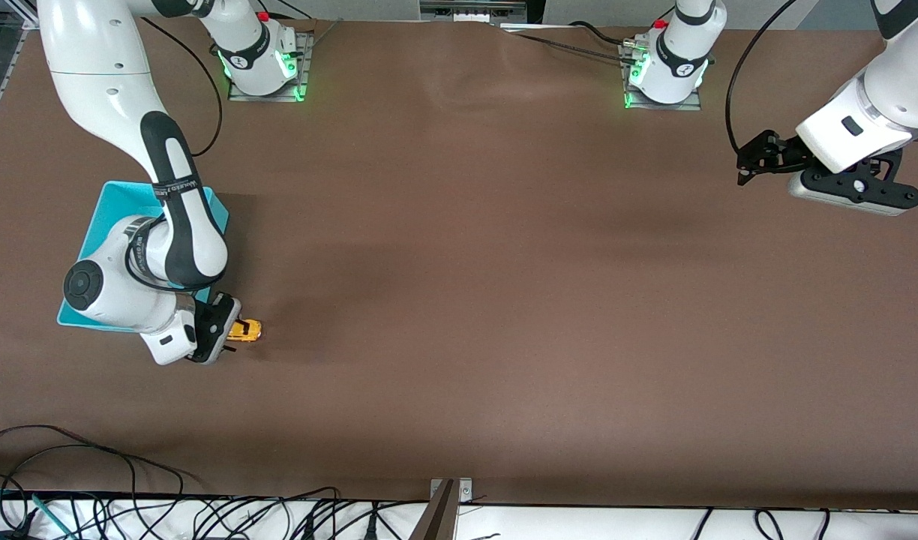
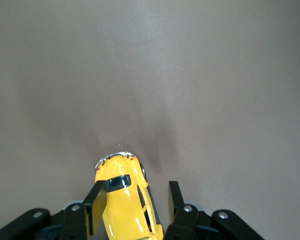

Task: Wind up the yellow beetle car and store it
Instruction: 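Lower the right gripper and close it around the yellow car, then lift the car with the right gripper and lower it into the bin, then open the right gripper to release the car and lift away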

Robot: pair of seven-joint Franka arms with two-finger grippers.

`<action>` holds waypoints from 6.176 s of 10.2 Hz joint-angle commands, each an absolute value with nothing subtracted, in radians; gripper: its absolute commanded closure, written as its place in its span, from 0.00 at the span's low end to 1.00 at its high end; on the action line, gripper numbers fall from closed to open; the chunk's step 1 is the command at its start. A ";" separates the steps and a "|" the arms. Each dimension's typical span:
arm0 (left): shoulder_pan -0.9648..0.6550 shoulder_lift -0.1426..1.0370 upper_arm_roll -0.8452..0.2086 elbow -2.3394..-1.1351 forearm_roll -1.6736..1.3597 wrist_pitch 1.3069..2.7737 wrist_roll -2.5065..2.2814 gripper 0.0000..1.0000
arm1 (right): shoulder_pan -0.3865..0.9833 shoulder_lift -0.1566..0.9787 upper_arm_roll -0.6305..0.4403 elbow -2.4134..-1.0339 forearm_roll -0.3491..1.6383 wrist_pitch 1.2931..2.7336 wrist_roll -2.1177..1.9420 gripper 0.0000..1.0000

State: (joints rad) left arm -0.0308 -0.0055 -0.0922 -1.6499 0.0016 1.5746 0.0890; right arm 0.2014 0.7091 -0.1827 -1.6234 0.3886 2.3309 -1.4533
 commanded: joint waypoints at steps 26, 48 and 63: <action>-0.020 -0.017 -0.097 -1.646 -0.023 1.548 0.098 0.00 | 0.233 0.490 -0.193 -1.648 0.182 2.127 -1.093 1.00; -0.021 -0.018 -0.103 -1.644 -0.012 1.545 0.100 0.00 | 0.123 0.403 -0.380 -2.163 0.242 2.493 -1.408 0.71; -0.021 -0.018 -0.103 -1.644 -0.012 1.545 0.098 0.00 | 0.184 0.288 -0.367 -1.360 0.160 1.500 -0.604 0.03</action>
State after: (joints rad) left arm -0.0300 -0.0064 -0.0988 -1.6489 0.0016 1.5592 0.0897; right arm 0.1776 0.2678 -0.3658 -1.5027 0.1819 1.6200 -0.7400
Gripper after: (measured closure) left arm 0.000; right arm 0.123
